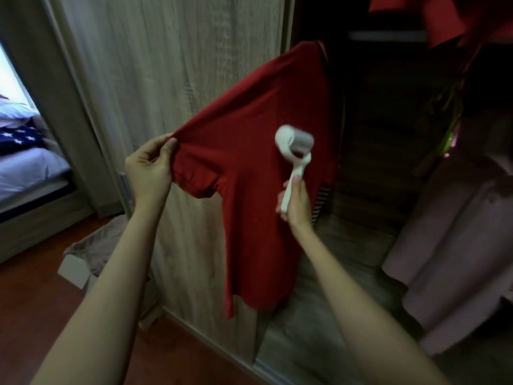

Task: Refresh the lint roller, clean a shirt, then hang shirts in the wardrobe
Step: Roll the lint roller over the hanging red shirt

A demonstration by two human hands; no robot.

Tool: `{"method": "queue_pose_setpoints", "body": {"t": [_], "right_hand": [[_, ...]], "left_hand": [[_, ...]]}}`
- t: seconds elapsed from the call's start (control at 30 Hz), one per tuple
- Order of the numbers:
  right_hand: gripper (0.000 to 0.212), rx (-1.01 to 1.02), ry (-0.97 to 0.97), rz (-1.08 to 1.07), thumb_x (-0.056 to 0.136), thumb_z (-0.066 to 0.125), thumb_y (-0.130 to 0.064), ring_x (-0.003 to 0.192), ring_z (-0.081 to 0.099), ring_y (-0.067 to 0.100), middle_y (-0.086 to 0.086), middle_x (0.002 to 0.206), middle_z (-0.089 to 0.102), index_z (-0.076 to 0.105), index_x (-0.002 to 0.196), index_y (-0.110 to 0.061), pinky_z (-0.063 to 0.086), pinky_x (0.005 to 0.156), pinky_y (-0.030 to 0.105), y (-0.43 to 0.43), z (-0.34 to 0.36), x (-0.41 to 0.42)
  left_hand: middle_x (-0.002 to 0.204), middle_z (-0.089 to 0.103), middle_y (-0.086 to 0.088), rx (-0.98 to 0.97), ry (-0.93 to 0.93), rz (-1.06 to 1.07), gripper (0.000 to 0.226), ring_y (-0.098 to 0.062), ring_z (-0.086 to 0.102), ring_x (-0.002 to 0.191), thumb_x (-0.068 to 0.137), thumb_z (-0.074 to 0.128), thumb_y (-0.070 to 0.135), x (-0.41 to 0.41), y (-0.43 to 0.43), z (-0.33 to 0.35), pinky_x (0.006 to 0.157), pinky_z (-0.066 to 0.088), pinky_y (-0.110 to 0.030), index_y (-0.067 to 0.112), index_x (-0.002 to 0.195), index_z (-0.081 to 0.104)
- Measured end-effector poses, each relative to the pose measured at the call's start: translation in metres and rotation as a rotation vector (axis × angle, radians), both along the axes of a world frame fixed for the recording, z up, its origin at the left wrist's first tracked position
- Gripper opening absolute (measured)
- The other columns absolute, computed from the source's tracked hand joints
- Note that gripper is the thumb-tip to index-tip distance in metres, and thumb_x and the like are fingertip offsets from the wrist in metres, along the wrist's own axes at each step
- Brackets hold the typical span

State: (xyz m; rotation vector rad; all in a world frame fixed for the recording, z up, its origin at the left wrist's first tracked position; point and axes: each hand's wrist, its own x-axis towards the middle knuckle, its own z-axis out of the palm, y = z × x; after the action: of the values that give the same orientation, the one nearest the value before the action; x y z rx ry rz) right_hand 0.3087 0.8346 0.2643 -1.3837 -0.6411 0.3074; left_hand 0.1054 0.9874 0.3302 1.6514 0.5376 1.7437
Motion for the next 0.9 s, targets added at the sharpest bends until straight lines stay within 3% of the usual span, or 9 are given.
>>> {"method": "queue_pose_setpoints", "body": {"t": [0.1,0.2,0.4,0.57,0.7,0.8,0.9], "right_hand": [[0.038,0.035,-0.092,-0.056,0.100,0.025,-0.047,0.041,0.047,0.014,0.004,0.060,0.049,0.047,0.085,-0.020,0.032,0.033,0.017,0.015,0.066,0.022],[0.041,0.042,-0.096,-0.071,0.099,0.026,-0.049,0.042,0.048,0.014,0.003,0.060,0.049,0.048,0.084,-0.019,0.034,0.035,0.018,0.021,0.069,0.034],[0.040,-0.069,0.188,-0.010,0.100,0.030,-0.046,0.036,0.045,0.011,0.007,0.059,0.047,0.050,0.081,-0.016,0.031,0.031,0.016,0.000,-0.054,0.012],[0.043,-0.077,0.184,-0.092,0.100,0.027,-0.048,0.033,0.047,0.011,0.004,0.058,0.049,0.050,0.084,-0.015,0.028,0.031,0.015,0.021,0.014,0.057],[0.040,-0.085,0.340,-0.069,0.099,0.026,-0.045,0.037,0.048,0.012,0.003,0.063,0.050,0.050,0.081,-0.019,0.031,0.049,0.019,0.039,0.065,0.102],[0.035,-0.067,0.467,-0.023,0.098,0.028,-0.040,0.034,0.047,0.011,0.003,0.063,0.047,0.048,0.080,-0.019,0.028,0.052,0.019,0.040,0.039,0.095],[0.035,0.009,0.572,0.055,0.100,0.030,-0.040,0.029,0.044,0.008,0.003,0.061,0.046,0.049,0.081,-0.017,0.025,0.043,0.012,0.036,-0.004,0.076]], "left_hand": [[0.078,0.068,0.032,0.001,0.000,0.009,0.016,0.007,0.065,0.080,0.089,0.066,0.018,0.000,0.001,0.000,0.078,0.051,-0.016,0.012,0.104,0.069],[0.078,0.068,0.033,0.009,-0.002,0.012,0.015,0.007,0.065,0.081,0.089,0.067,0.018,-0.001,0.000,0.002,0.079,0.050,-0.015,0.013,0.103,0.069],[0.078,0.068,0.033,0.019,-0.005,0.013,0.017,0.008,0.065,0.080,0.090,0.066,0.015,0.001,0.001,0.003,0.078,0.050,-0.014,0.010,0.105,0.068],[0.079,0.068,0.033,0.015,-0.019,0.017,0.017,0.008,0.064,0.081,0.090,0.065,0.016,0.004,0.006,0.001,0.080,0.050,-0.014,0.009,0.105,0.068],[0.078,0.068,0.033,-0.004,-0.025,0.025,0.012,0.010,0.063,0.079,0.090,0.065,0.018,0.008,0.010,0.000,0.080,0.050,-0.015,0.018,0.102,0.069],[0.078,0.069,0.031,-0.013,-0.045,0.012,0.015,0.008,0.063,0.079,0.090,0.065,0.016,0.009,0.010,0.000,0.081,0.051,-0.017,0.014,0.105,0.068],[0.079,0.069,0.032,0.004,-0.047,0.023,0.018,0.009,0.063,0.080,0.090,0.065,0.014,0.012,0.013,0.000,0.080,0.050,-0.014,0.011,0.108,0.066]]}}
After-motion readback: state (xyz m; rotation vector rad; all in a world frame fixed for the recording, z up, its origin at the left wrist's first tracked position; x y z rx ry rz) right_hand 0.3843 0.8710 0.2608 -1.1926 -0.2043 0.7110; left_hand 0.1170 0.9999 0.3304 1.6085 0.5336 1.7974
